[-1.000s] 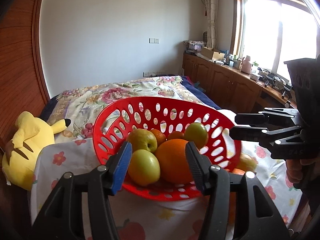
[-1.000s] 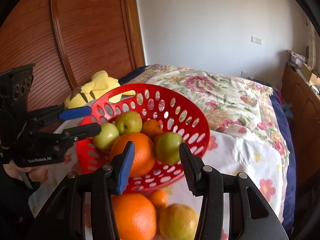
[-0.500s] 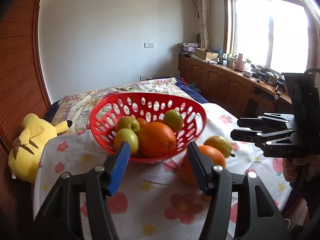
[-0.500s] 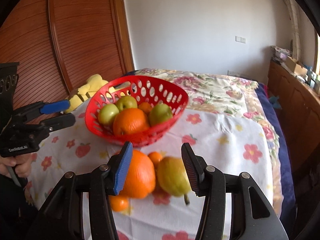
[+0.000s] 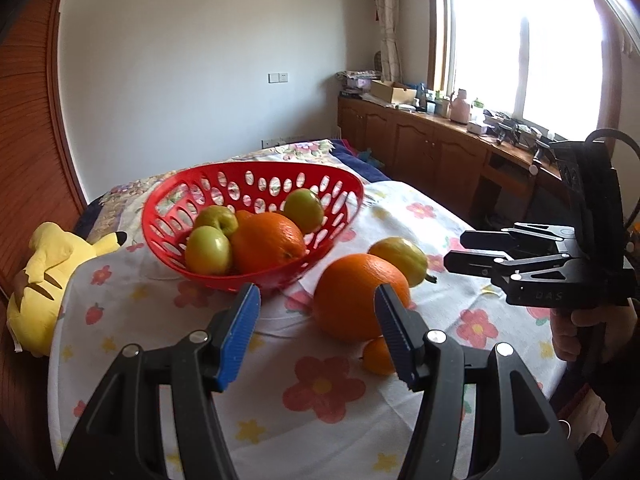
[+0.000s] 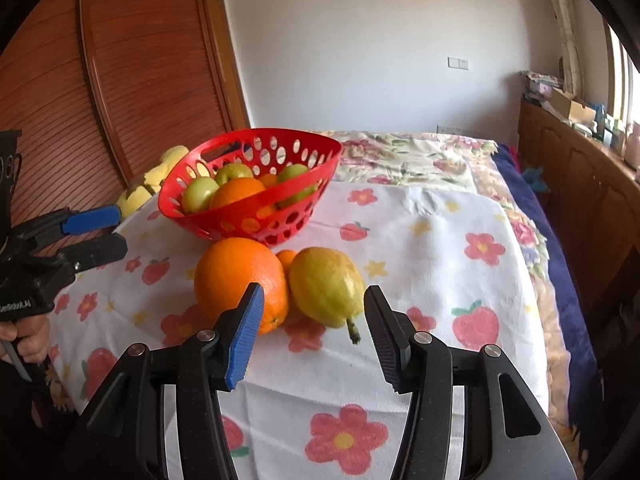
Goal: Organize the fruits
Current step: 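Grasp the large orange with the left tool while the right tool grasps the yellow pear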
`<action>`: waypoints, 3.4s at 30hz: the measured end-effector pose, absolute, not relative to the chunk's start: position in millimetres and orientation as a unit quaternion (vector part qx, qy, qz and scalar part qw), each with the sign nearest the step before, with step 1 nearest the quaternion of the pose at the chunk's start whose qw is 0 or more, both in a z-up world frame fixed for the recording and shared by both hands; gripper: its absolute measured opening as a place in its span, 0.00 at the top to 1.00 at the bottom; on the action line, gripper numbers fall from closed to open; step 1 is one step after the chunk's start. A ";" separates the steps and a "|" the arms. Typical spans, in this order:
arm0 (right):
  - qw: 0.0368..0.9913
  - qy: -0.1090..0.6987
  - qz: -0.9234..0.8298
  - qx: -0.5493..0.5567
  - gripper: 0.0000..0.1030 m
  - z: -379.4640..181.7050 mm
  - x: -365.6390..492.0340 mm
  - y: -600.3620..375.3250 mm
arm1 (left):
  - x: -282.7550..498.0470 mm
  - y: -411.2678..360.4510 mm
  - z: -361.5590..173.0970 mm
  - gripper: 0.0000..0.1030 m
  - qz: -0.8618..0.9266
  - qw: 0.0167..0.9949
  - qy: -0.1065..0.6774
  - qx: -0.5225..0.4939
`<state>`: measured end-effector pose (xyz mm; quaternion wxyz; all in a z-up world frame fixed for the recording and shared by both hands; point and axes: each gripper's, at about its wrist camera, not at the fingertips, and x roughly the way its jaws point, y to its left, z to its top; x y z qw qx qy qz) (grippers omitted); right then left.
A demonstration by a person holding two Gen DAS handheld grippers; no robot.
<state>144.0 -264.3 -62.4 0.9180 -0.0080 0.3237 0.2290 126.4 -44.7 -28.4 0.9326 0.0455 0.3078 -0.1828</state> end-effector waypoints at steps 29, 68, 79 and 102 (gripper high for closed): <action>0.916 0.328 0.231 0.001 0.43 -78.1 144.9 -272.9 | 176.3 -102.5 -65.7 0.32 -0.206 0.903 0.370 0.068; 0.910 0.342 0.233 0.003 0.42 -87.6 159.6 -271.2 | 180.0 -94.0 -92.4 0.15 -0.191 0.902 0.382 0.066; 0.900 0.361 0.243 -0.009 0.42 -96.7 175.1 -253.2 | 150.6 -77.5 -68.9 0.15 -0.198 0.913 0.351 0.064; 0.887 0.385 0.251 -0.040 0.35 -115.0 199.9 -220.2 | 126.6 -29.5 -51.9 0.15 -0.165 0.927 0.334 0.044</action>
